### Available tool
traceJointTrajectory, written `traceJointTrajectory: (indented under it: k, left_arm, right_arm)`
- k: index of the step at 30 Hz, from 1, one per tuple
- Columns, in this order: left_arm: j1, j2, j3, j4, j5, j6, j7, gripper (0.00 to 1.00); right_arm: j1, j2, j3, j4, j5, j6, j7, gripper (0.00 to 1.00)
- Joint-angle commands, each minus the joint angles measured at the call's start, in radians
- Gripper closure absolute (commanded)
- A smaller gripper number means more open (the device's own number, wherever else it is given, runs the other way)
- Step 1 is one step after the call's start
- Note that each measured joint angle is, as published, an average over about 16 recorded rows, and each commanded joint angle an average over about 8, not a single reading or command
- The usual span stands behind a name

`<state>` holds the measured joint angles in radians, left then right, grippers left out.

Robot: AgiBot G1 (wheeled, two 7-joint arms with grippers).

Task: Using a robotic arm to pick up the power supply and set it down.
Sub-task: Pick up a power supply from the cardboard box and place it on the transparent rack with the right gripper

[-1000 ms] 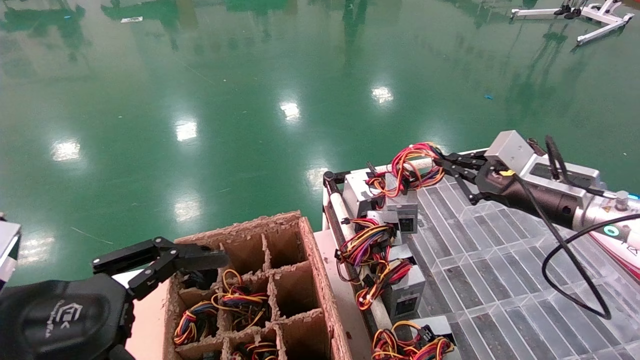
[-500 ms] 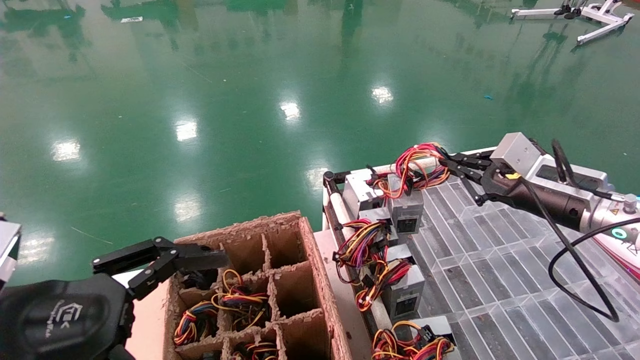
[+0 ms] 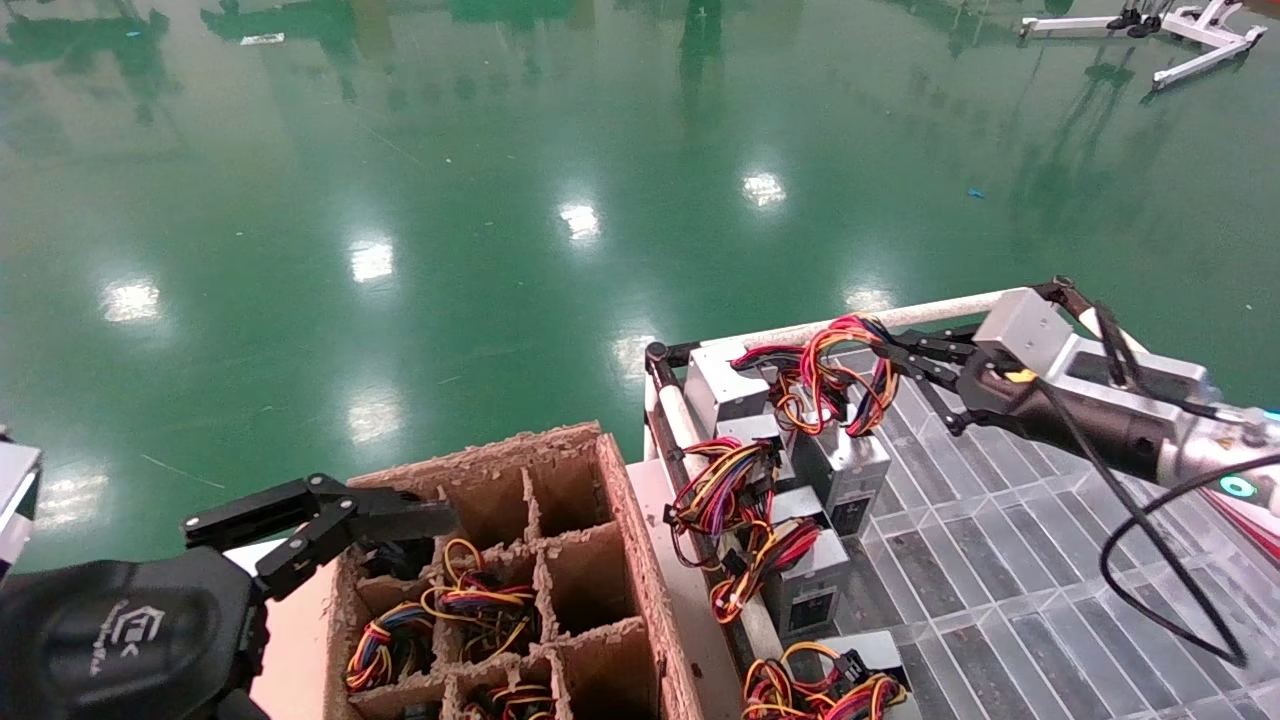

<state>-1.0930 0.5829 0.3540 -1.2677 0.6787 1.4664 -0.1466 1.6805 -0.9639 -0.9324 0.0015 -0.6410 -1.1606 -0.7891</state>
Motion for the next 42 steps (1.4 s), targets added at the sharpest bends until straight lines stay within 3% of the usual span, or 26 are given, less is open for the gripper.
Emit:
traceJointTrajectory:
  k: [1,13,24,42]
  left_arm:
    - [0.0,0.0,0.0,0.0,0.0,0.0,0.0,0.0]
    - [0.0,0.0,0.0,0.0,0.0,0.0,0.0,0.0]
    - [0.0,0.0,0.0,0.0,0.0,0.0,0.0,0.0]
    - [0.0,0.0,0.001,0.0,0.0,0.0,0.0,0.0]
  right_arm:
    - [0.002,-0.011,0.0,-0.001,-0.001,0.012,0.004,1.0]
    - [0.045,-0.093,-0.015,0.012,-0.022,0.113,-0.06,1.0]
    - [0.016,-0.132,0.0,-0.004,-0.001,0.229,-0.145,1.0]
    - [0.015,-0.171,0.034,0.007,0.047,0.283,-0.231,1.0]
